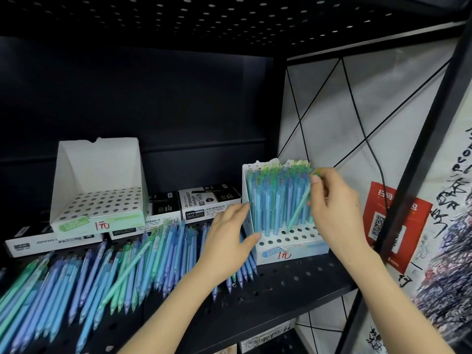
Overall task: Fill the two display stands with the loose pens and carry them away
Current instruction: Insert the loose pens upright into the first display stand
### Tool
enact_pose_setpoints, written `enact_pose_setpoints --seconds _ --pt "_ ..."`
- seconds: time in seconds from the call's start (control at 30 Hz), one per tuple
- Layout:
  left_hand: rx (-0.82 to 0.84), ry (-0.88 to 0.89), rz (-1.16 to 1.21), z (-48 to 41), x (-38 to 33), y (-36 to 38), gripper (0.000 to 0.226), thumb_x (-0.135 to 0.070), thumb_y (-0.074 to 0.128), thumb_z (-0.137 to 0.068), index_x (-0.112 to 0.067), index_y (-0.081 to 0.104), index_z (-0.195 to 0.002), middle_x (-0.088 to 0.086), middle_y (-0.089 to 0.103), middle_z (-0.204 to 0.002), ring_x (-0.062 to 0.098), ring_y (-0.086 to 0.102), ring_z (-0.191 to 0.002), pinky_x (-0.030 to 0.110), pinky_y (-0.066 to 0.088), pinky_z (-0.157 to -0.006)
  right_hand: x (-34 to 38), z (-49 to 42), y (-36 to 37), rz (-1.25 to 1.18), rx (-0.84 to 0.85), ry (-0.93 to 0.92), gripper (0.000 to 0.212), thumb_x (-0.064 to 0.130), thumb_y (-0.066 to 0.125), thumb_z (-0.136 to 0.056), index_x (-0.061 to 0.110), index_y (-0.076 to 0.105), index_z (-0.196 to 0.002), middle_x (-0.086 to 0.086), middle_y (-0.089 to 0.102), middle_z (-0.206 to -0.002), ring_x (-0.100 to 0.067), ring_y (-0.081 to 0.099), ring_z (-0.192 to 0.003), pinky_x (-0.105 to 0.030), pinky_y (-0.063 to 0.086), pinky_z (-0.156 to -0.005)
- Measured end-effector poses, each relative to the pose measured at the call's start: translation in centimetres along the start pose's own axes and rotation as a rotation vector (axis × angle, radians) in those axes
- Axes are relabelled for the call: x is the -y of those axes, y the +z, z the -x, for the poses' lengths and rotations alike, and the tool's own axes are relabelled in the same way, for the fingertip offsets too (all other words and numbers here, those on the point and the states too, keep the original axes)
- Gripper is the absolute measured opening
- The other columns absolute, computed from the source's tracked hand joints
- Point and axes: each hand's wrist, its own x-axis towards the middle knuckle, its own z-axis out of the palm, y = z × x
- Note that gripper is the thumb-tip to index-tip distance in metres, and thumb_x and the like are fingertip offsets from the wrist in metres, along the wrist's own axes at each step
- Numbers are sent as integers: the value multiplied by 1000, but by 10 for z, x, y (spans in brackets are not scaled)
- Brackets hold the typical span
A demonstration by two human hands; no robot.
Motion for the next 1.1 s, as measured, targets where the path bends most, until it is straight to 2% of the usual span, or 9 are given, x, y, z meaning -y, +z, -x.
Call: enact_pose_setpoints --seconds 0.27,0.4,0.57,0.63,0.77,0.83,0.9,1.0,1.1 --pt "-20 20 -6 -1 4 3 65 -34 53 -93 -24 20 -148 -14 25 -149 7 20 -137 15 10 -105 0 -5 11 7 38 -19 21 20 41 -98 8 57 -104 3 50 -58 -20 56 -59 -33 42 -54" --pt "-27 28 -4 -1 6 3 65 -33 53 -92 -24 20 -148 -14 25 -149 8 20 -137 17 12 -107 -6 -1 22 65 127 -2 28 21 43 -98 6 56 -118 6 47 -55 -11 48 -51 -29 42 -54" --pt "-27 23 27 -1 5 3 65 -30 54 -92 -24 21 -148 -15 26 -148 8 20 -137 19 13 -109 -8 0 26 37 103 40 34 21 45 -97 4 54 -125 9 47 -58 -10 49 -53 -25 41 -56" --pt "-29 15 44 -1 5 3 65 -30 54 -92 -24 22 -148 -14 26 -148 7 21 -137 18 13 -108 -7 1 28 36 111 44 31 20 46 -97 5 57 -121 9 47 -58 -11 49 -54 -25 41 -58" --pt "-29 8 69 -1 6 3 62 -29 55 -92 -24 26 -147 -13 30 -146 8 24 -136 22 18 -111 -5 2 38 114 138 18 19 17 46 -97 5 58 -91 7 39 -52 -7 36 -44 -25 27 -46" --pt "-22 1 81 1 6 2 60 -29 55 -92 -25 28 -146 -13 31 -146 7 25 -135 26 22 -112 -2 3 37 171 116 34 21 19 46 -97 3 60 -101 2 51 -60 -13 47 -50 -28 36 -48" --pt "-20 -9 82 3 7 -2 57 -29 55 -92 -25 31 -144 -12 33 -145 8 27 -135 28 22 -113 4 8 30 241 16 42 26 19 49 -95 7 58 -116 -6 66 -83 -24 61 -69 -31 46 -61" --pt "-84 -27 23 11 10 -15 52 -30 54 -92 -28 37 -141 -11 39 -141 10 31 -132 26 23 -111 24 28 25 171 -137 -47 23 16 56 -91 8 62 -112 -4 68 -92 -16 62 -72 -27 45 -63" --pt "-211 -23 -83 27 18 -34 40 -28 56 -90 -26 52 -130 -12 48 -126 9 39 -123 18 24 -101 46 54 33 126 76 -171 22 22 57 -91 10 64 -108 -1 68 -89 -8 58 -73 -22 46 -66"
